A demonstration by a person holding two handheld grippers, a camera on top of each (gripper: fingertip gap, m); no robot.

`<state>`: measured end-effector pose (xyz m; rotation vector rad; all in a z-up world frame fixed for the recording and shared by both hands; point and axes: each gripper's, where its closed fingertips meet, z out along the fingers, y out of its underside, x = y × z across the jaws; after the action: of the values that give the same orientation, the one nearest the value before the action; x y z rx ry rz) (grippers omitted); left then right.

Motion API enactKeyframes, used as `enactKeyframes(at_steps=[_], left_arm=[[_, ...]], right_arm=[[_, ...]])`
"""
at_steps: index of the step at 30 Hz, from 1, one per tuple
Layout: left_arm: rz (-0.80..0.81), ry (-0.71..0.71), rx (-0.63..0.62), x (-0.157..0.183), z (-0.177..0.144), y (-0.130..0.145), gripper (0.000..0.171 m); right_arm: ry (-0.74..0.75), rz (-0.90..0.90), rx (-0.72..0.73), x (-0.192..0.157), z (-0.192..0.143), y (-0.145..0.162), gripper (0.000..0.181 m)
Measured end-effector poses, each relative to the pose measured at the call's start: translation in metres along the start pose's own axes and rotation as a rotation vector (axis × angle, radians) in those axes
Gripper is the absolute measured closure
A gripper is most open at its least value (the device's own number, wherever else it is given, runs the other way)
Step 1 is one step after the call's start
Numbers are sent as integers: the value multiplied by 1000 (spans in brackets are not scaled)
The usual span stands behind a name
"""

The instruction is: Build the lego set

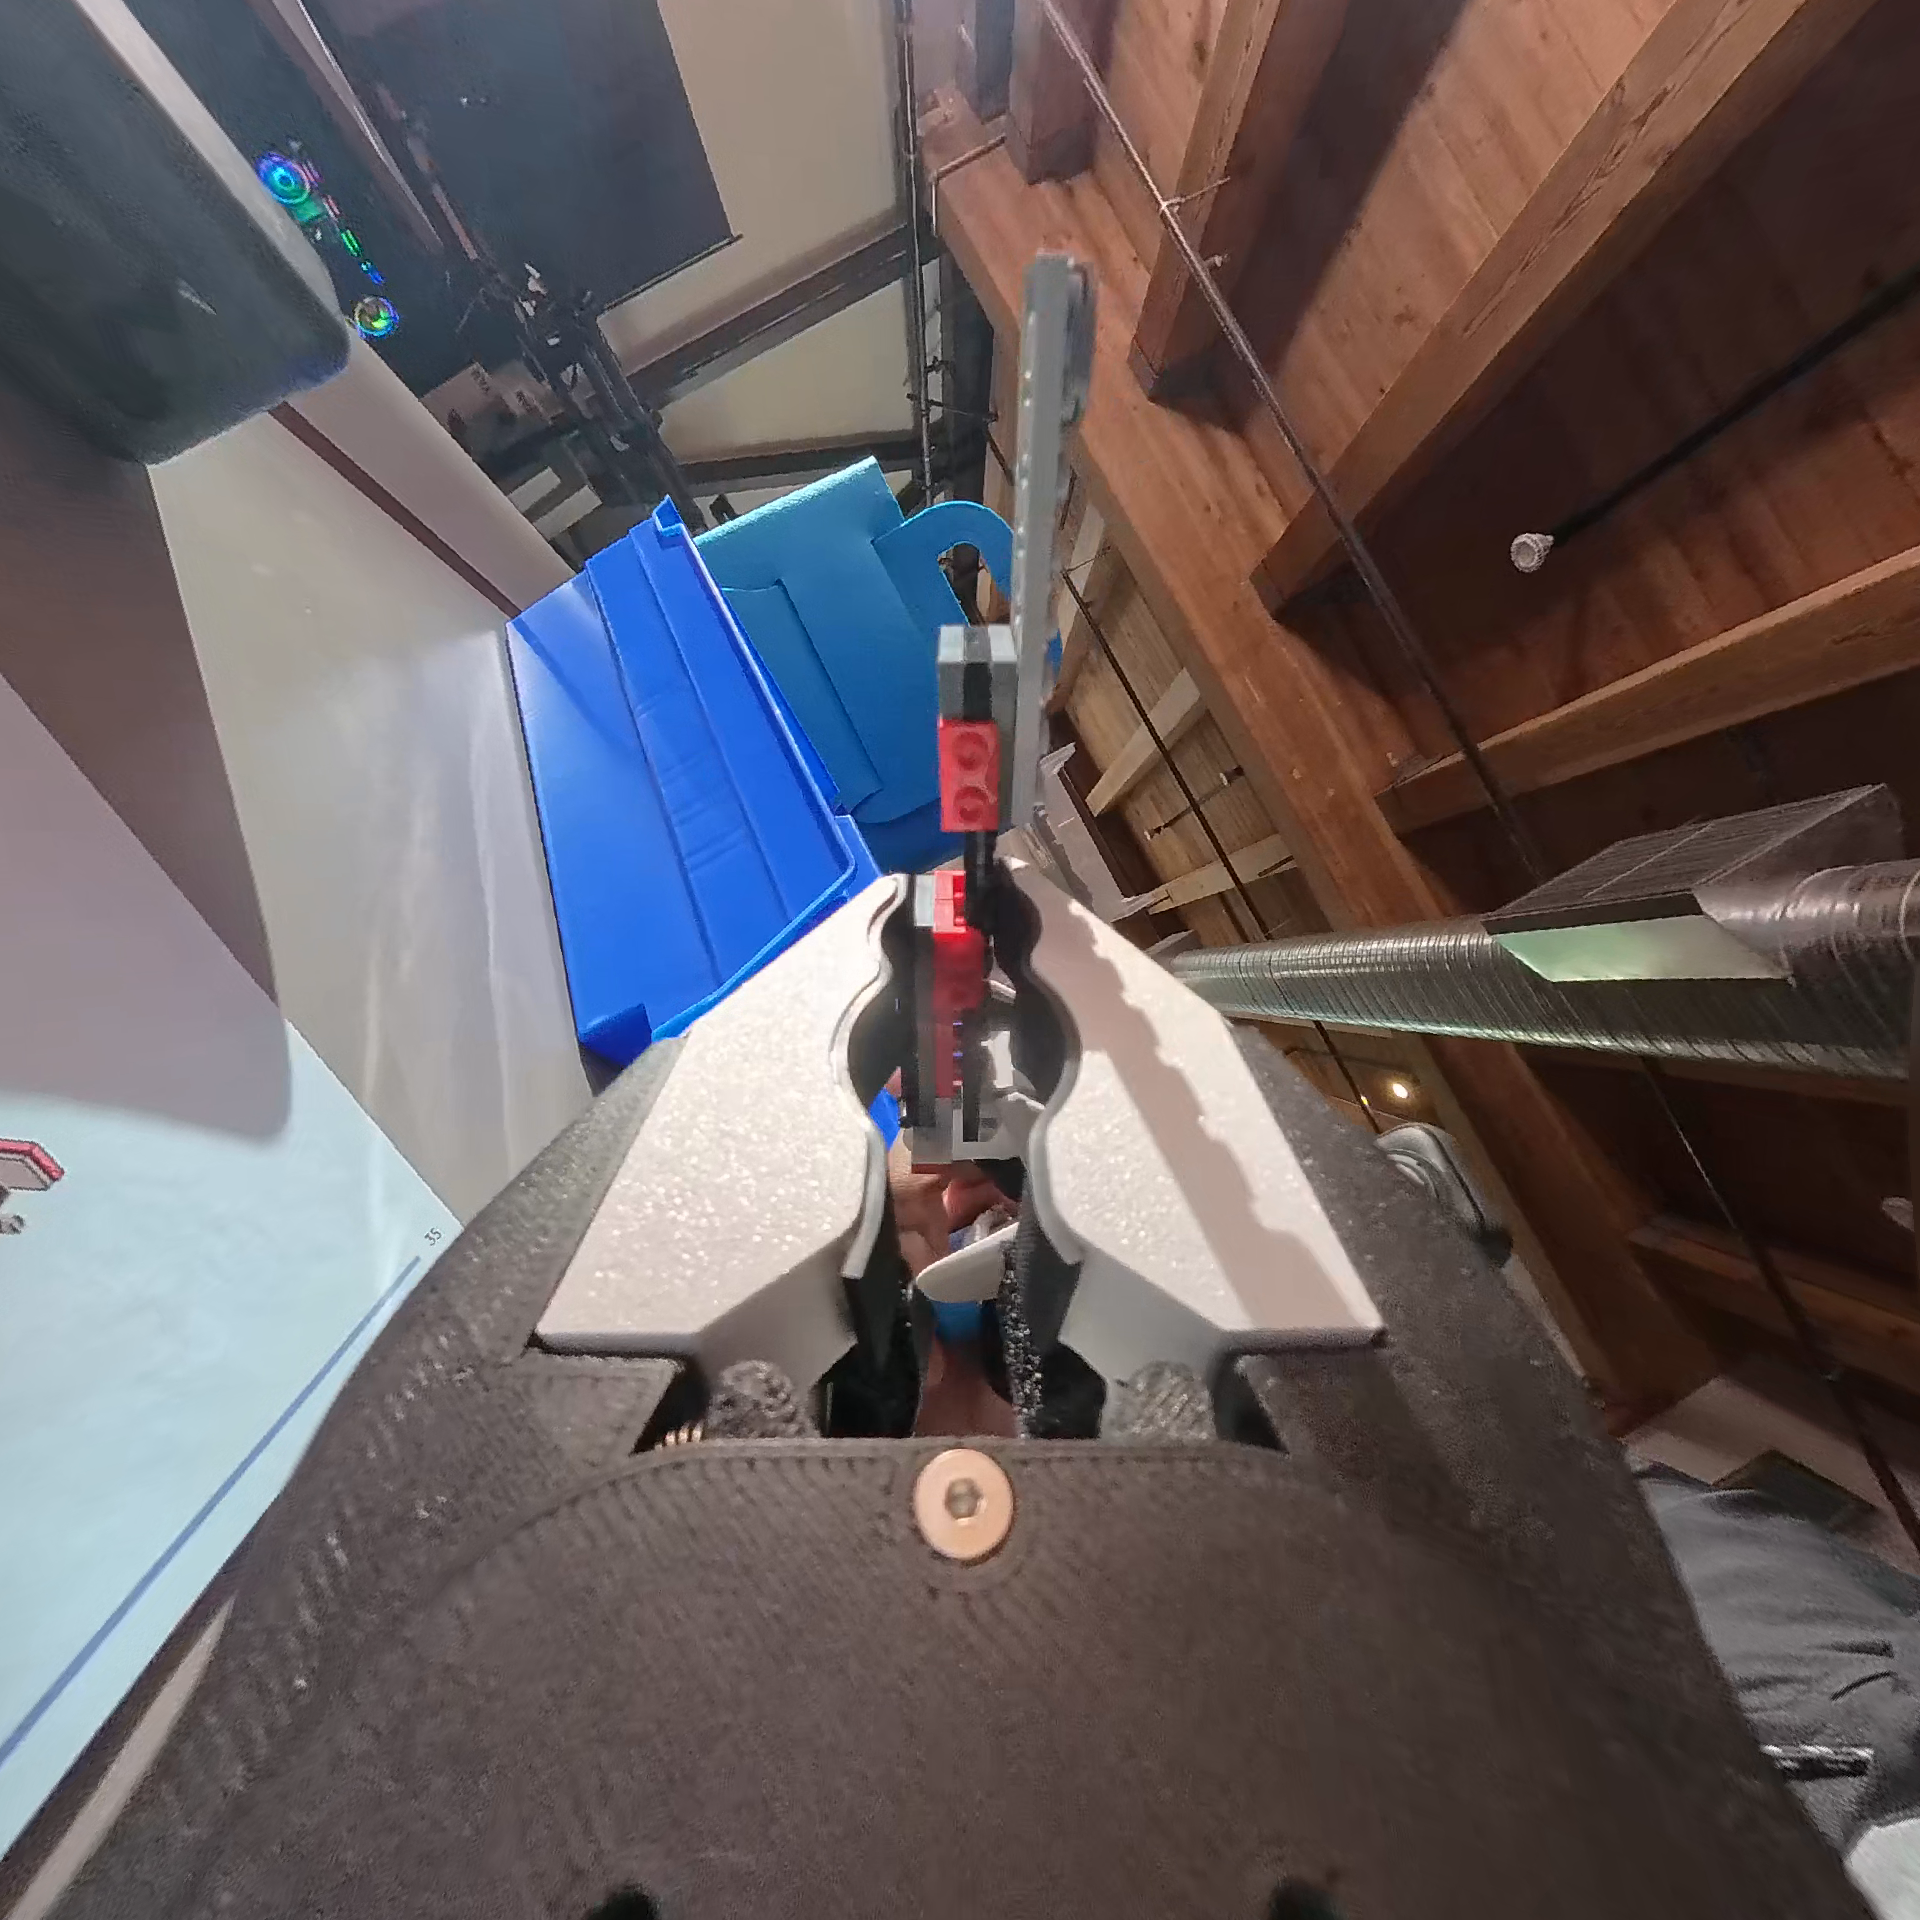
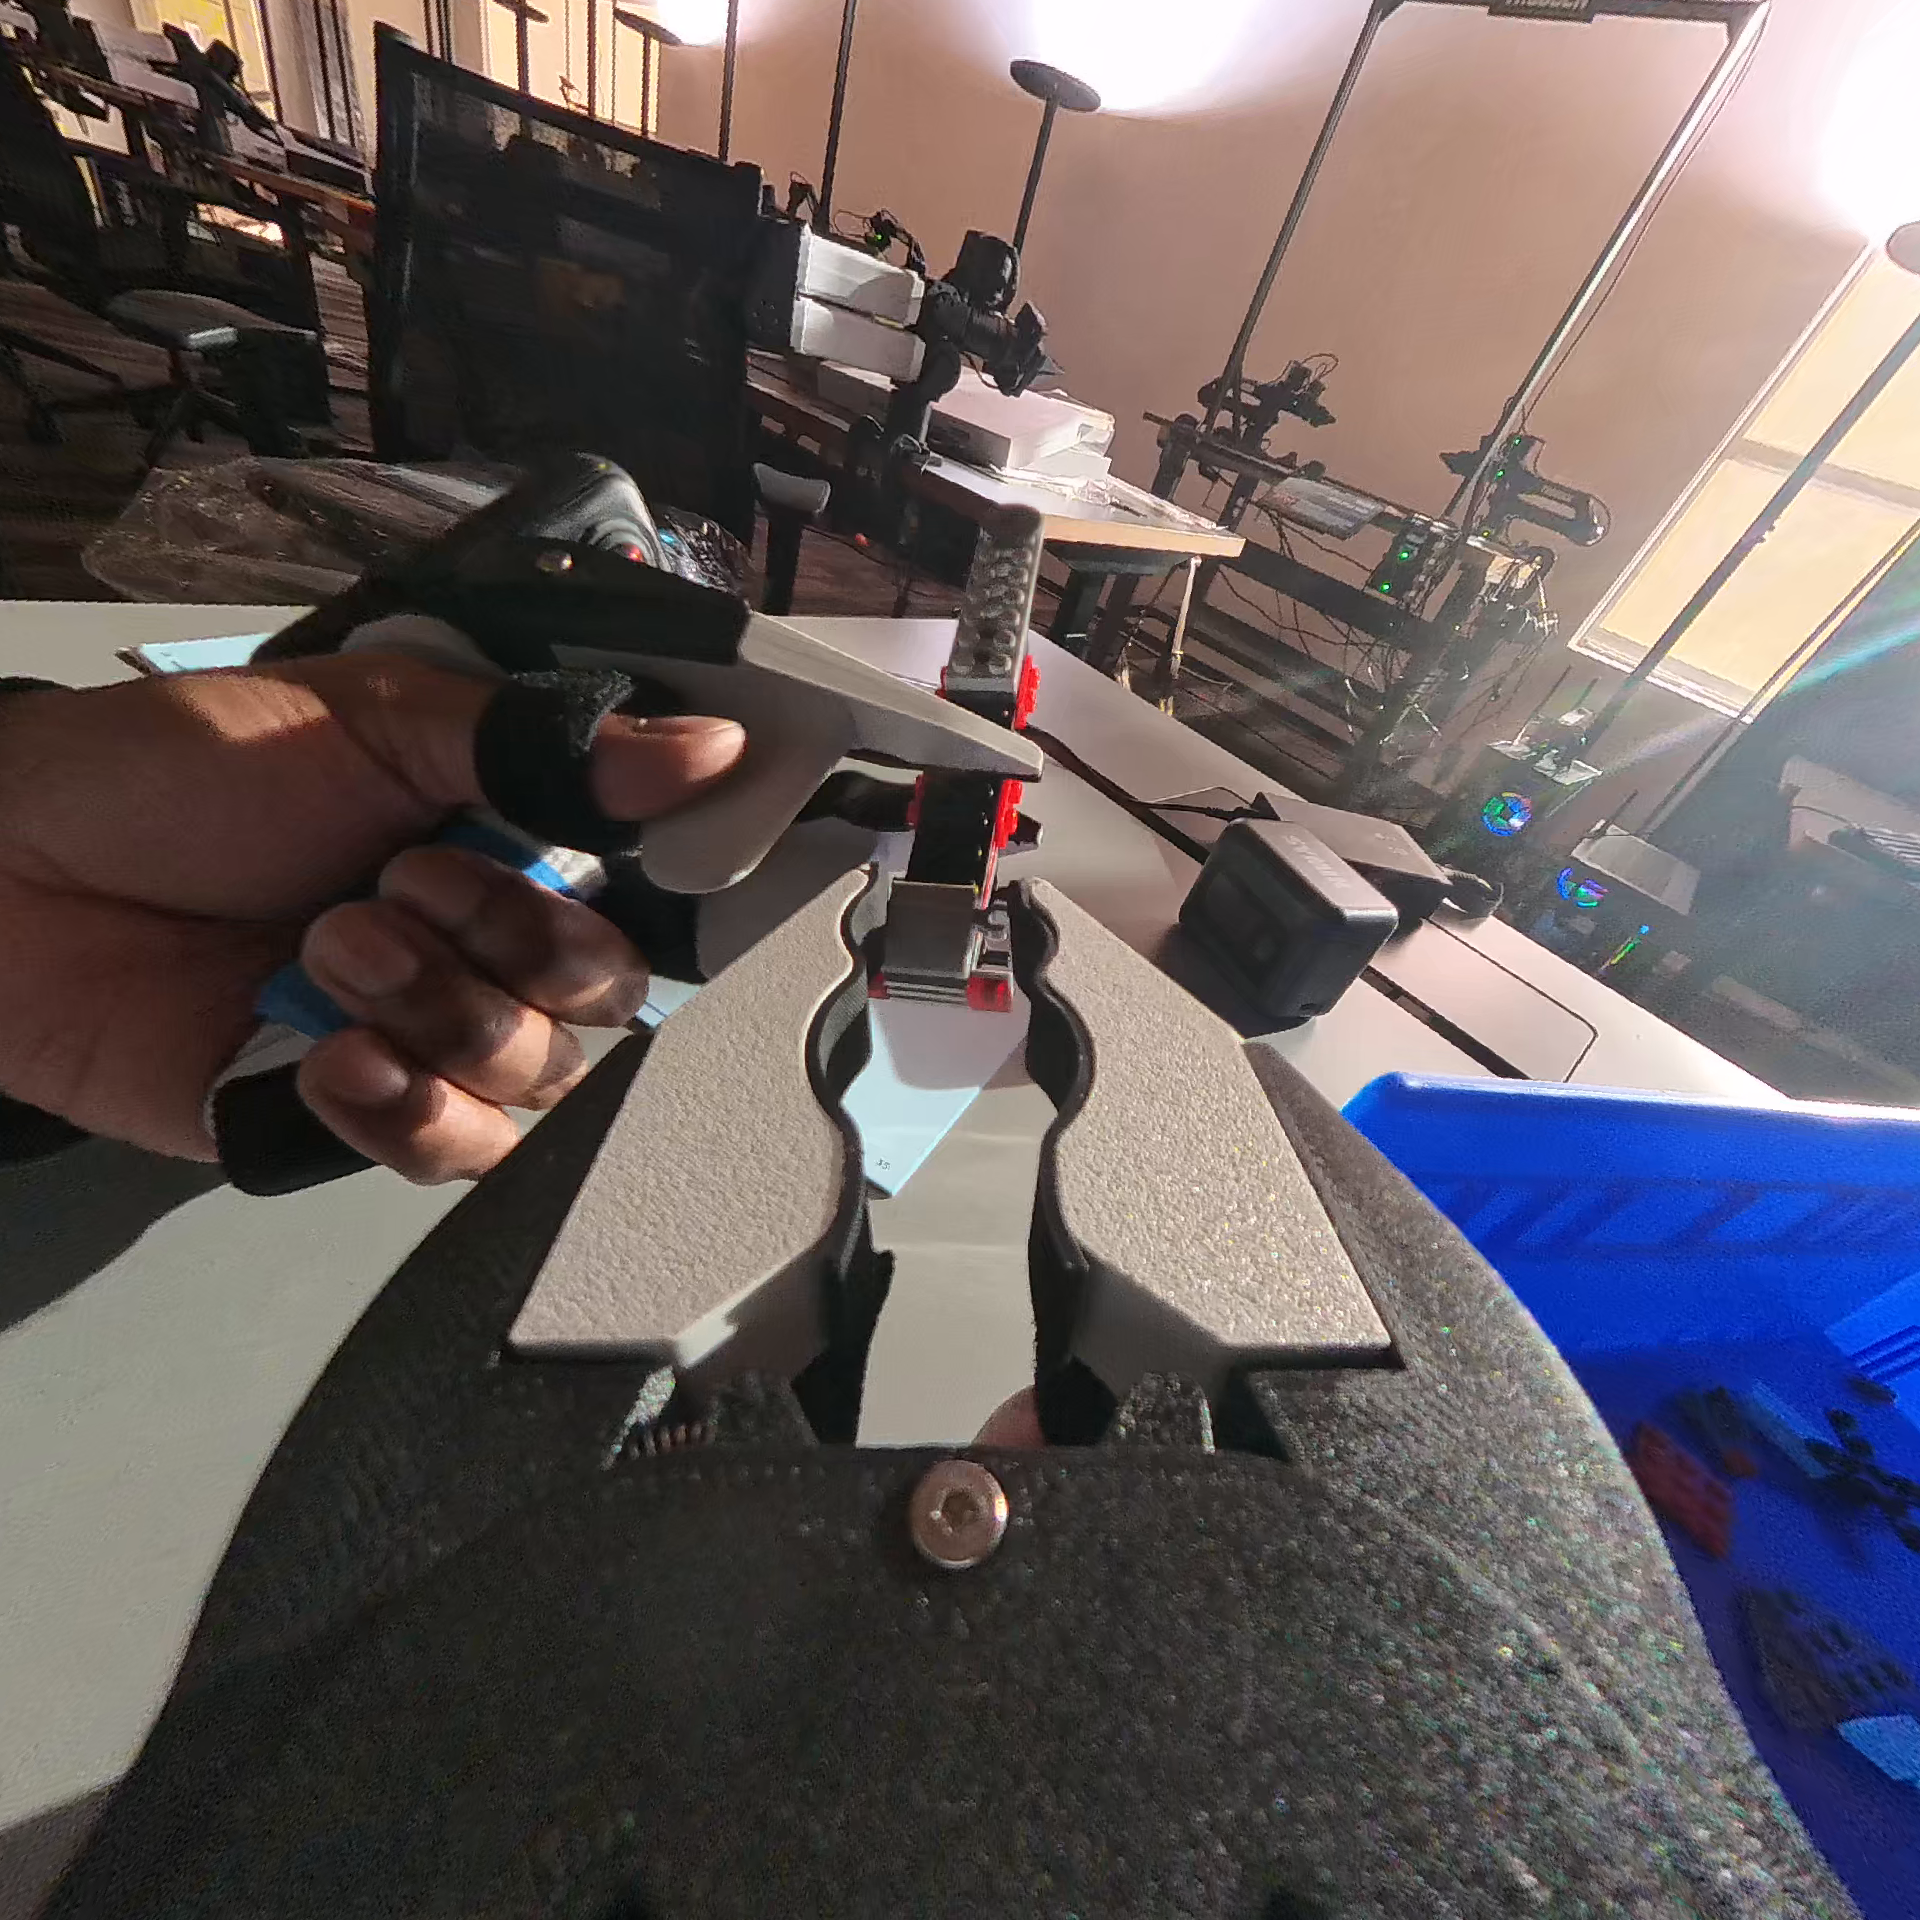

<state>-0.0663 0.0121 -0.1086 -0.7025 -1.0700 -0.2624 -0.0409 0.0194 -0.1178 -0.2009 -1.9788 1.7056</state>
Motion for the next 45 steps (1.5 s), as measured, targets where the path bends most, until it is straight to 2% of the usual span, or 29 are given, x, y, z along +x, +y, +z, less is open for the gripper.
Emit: enactKeyframes(at_steps=[10, 14, 22, 27, 33, 45], left_arm=[[-114, 93, 2, 6, 1, 0, 155], [-101, 97, 6, 6, 0, -1, 157], [57, 153, 0, 20, 1, -3, 159], [75, 242, 57, 36, -4, -14, 159], [99, 333, 81, 51, -9, -20, 158], [221, 395, 54, 69, -9, -8, 158]], right_arm=[[11, -17, 3, 1, 0, 0, 155], [0, 11, 6, 0, -1, -1, 155], [-44, 228, 53, 3, -6, -12, 143], [-129, 466, 113, -3, -11, -23, 134], [-229, 714, 191, -9, -14, -31, 132], [-314, 787, 257, -17, -21, -45, 124]])
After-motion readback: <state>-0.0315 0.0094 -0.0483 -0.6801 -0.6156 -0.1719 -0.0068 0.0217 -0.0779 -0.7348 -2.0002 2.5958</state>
